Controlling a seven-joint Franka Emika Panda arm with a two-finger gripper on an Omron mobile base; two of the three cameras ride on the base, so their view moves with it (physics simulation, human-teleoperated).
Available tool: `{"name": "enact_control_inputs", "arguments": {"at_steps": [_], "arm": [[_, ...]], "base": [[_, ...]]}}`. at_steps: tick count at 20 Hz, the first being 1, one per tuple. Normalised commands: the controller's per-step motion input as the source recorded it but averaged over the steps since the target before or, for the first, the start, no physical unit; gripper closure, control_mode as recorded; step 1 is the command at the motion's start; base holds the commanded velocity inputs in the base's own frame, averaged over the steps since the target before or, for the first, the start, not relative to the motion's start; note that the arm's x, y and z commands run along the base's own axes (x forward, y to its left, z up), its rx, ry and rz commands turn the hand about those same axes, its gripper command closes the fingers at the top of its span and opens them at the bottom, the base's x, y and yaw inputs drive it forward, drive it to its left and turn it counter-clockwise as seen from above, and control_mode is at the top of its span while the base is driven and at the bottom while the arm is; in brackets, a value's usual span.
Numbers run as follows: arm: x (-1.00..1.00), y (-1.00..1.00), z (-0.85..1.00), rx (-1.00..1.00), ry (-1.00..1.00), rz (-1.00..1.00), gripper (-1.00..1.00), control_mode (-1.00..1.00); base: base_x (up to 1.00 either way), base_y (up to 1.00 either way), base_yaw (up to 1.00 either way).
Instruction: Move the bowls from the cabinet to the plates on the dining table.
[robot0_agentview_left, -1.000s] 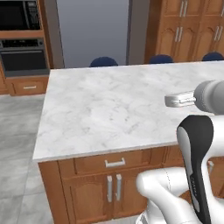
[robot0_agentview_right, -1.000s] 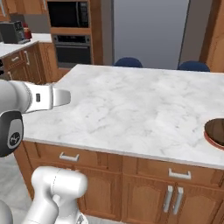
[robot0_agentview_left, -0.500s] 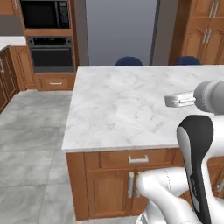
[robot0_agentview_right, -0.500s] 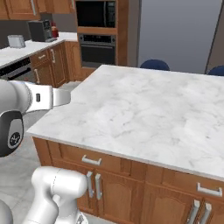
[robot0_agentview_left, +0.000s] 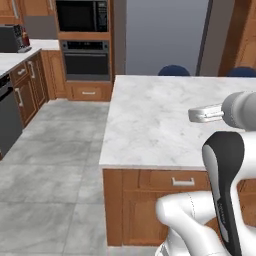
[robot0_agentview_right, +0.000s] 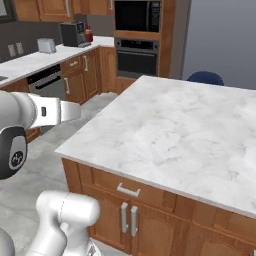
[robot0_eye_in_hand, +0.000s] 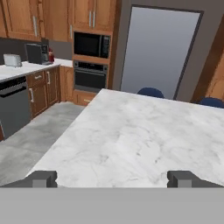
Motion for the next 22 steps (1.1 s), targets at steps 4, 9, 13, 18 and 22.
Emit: {"name": "enact_control_inputs", "arguments": {"at_steps": [4,9,13,18,22], "arm": [[0.0,0.0,0.0,0.0,0.0,0.0,-1.0,1.0],[0.0,0.0,0.0,0.0,0.0,0.0,-1.0,1.0],[0.0,0.0,0.0,0.0,0.0,0.0,-1.0,1.0],[0.0,0.0,0.0,0.0,0.0,0.0,-1.0,1.0],[0.0,0.0,0.0,0.0,0.0,0.0,-1.0,1.0]], "base": [[0.15,0.5,0.22],[0.18,0.53,0.21],[0.23,0.55,0.19],[0.32,0.5,0.16],[0.56,0.43,0.11]]}}
